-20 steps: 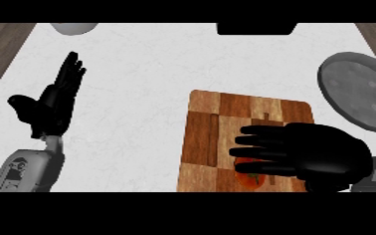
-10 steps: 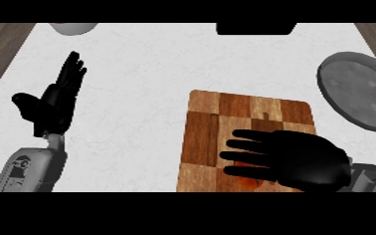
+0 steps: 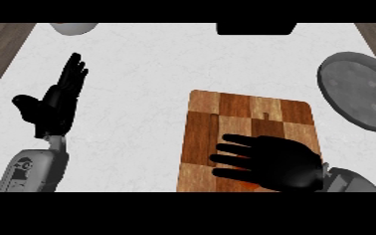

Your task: Pick the tomato from the cutting board and place it in the pan

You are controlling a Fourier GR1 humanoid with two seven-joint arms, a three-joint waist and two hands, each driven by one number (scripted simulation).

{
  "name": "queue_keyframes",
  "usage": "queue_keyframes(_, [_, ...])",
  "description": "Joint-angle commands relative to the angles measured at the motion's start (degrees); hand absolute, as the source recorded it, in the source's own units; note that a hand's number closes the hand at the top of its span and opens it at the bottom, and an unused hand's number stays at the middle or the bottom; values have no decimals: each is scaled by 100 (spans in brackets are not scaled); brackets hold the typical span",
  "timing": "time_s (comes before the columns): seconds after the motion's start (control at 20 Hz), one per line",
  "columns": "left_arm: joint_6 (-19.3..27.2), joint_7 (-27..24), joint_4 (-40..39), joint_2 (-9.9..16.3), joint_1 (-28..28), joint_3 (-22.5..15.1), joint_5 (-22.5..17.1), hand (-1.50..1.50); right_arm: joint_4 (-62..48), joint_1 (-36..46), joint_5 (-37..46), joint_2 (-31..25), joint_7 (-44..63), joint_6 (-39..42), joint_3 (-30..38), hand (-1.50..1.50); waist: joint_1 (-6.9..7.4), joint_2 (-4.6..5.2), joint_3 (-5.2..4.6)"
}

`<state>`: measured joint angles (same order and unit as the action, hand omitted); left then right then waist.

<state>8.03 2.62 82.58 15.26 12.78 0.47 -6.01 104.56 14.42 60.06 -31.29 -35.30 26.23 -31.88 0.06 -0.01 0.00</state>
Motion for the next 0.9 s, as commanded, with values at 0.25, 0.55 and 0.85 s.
queue_keyframes(0.25, [-256,225,252,52,-52,288,49,0,-585,154,858,560,-257,24,49,-150,11,0,0])
queue_keyframes(0.55, [-115,164,303,-242,-139,145,318,0,-613,-114,1260,555,-364,137,-28,-150,3,-3,0])
queue_keyframes(0.85, [-135,-7,135,-340,-104,143,389,0,-811,123,1272,407,-1158,-453,-221,150,-1,2,0])
